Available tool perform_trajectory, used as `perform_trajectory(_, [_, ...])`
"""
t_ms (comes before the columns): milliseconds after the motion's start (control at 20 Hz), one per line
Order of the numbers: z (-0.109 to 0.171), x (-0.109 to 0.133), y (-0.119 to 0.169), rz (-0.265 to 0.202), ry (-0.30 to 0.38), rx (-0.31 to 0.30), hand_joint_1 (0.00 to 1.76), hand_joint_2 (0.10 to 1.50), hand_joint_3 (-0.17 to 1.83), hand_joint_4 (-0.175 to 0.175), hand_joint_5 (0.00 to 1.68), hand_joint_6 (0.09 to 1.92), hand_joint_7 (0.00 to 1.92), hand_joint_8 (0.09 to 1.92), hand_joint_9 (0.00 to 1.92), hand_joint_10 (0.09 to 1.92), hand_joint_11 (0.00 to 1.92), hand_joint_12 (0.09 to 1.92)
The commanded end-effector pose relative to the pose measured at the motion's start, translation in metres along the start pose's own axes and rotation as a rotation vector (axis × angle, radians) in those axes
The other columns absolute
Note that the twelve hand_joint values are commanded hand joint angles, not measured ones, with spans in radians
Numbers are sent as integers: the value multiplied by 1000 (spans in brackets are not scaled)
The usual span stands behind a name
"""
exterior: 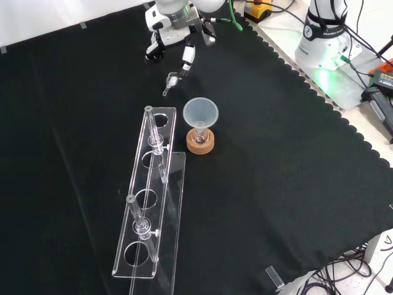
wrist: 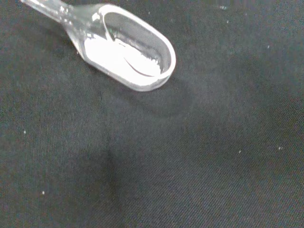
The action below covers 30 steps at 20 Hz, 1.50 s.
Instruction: Pick up the weighing funnel.
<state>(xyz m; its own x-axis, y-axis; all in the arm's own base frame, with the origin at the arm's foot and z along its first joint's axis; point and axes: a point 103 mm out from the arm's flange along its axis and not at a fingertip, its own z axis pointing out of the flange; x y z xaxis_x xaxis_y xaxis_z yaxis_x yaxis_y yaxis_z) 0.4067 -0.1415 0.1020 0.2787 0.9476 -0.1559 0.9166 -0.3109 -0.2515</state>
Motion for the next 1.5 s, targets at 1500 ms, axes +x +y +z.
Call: perform_trajectory(1500, [44, 2, 26, 15, -61, 52, 772, 640, 372, -173, 832, 881, 1336, 492, 1566, 134, 1422, 765])
